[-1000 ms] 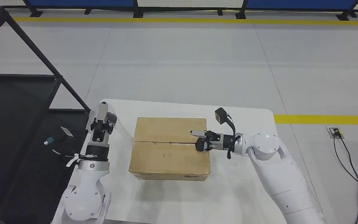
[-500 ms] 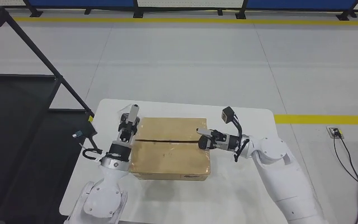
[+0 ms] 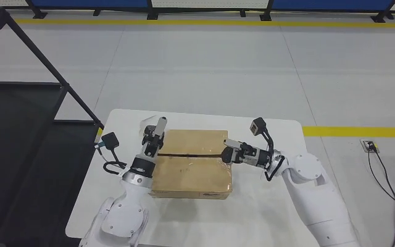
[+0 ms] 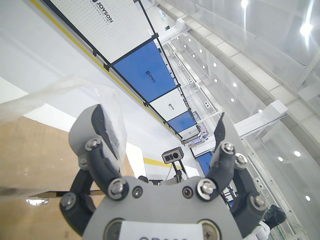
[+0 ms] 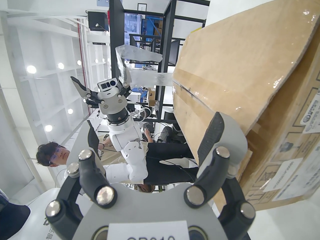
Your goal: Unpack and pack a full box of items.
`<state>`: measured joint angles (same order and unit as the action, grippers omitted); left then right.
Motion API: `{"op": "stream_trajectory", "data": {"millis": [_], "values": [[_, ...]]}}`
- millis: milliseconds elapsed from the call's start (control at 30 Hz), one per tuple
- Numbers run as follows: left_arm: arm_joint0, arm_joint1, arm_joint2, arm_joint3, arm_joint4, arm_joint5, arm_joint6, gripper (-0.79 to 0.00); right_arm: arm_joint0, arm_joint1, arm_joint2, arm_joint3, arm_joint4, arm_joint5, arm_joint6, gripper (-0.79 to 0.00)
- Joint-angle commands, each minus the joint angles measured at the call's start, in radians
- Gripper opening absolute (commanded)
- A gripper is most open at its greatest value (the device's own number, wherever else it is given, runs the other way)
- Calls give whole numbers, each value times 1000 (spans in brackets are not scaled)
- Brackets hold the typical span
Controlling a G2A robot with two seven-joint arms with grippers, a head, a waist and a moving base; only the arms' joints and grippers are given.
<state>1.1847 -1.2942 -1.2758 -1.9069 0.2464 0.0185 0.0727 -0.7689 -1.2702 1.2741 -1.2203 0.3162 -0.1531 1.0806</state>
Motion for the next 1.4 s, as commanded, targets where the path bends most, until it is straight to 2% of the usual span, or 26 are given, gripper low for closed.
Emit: {"op": "stream_trajectory", "data": {"millis": [0,167,433,833,1000,1167,1267,1367], "values": [[-6,-2,4,5,3,3,-4,0,17,-2,-14,21,3,31,-12,0],[-17,-7,23,1,15,6,-14,0,70,-7,-50,86,-2,84,-6,0],[-33,-14,59,17,59,15,-56,0,105,-11,-75,149,13,81,-3,0],[-54,-26,112,73,108,33,-97,0,84,-2,-55,151,48,30,-10,0],[-47,-30,110,60,115,25,-81,0,72,5,-46,140,49,22,-3,0],[-2,-28,26,-11,43,-11,-35,0,70,9,-39,128,49,-6,1,0],[35,-23,-79,-45,-76,-28,-40,0,72,12,-40,116,42,-17,2,0],[53,-14,-212,-36,-180,-27,-75,0,83,12,-51,109,16,-10,-14,0]]}}
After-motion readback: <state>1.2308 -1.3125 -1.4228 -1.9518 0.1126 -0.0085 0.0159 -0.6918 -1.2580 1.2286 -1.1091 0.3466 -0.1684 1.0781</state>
